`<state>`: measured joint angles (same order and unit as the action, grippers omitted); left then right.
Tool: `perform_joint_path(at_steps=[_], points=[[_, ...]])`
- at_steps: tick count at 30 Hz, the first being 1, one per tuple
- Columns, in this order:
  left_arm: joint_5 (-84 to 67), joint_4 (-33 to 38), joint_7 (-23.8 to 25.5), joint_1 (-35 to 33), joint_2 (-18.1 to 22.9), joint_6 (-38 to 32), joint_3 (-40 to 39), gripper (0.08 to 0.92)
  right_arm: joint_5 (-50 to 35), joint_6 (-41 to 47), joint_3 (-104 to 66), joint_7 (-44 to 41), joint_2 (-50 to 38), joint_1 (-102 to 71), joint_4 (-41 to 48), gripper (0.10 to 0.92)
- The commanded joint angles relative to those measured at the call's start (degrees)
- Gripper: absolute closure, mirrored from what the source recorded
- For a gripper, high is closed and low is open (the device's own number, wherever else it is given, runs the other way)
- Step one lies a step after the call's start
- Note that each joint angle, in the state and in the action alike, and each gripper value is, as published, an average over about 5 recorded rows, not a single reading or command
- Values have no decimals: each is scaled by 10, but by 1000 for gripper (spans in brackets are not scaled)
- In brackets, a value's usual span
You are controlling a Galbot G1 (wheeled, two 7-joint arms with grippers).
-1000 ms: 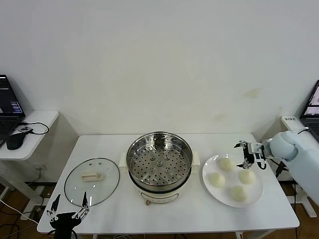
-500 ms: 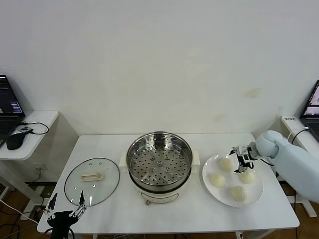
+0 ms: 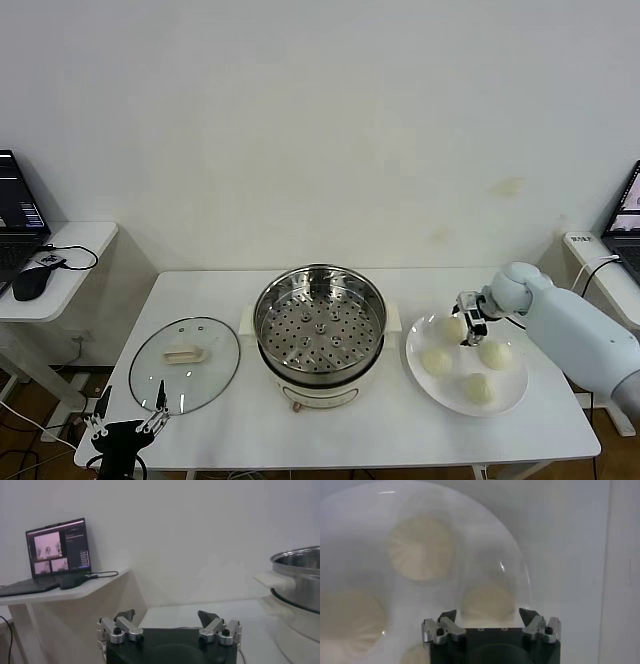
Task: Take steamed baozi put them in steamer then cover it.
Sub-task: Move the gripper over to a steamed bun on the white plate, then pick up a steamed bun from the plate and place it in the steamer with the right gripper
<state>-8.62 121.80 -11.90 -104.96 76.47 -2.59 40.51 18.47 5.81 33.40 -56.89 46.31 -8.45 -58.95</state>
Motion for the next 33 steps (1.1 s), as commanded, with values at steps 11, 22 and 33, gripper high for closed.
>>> perform_joint_path(at_steps=[11, 22, 33], points=[[-1, -1, -1, 2, -2, -1, -1, 177, 0, -1, 7, -1, 8, 6, 11, 390], [-6, 1, -1, 3, -8, -1, 0, 177, -68, 7, 47, -3, -56, 68, -75, 439], [-35, 1, 1, 15, -22, 2, -11, 177, -255, 11, 233, -9, -92, 339, -171, 432]])
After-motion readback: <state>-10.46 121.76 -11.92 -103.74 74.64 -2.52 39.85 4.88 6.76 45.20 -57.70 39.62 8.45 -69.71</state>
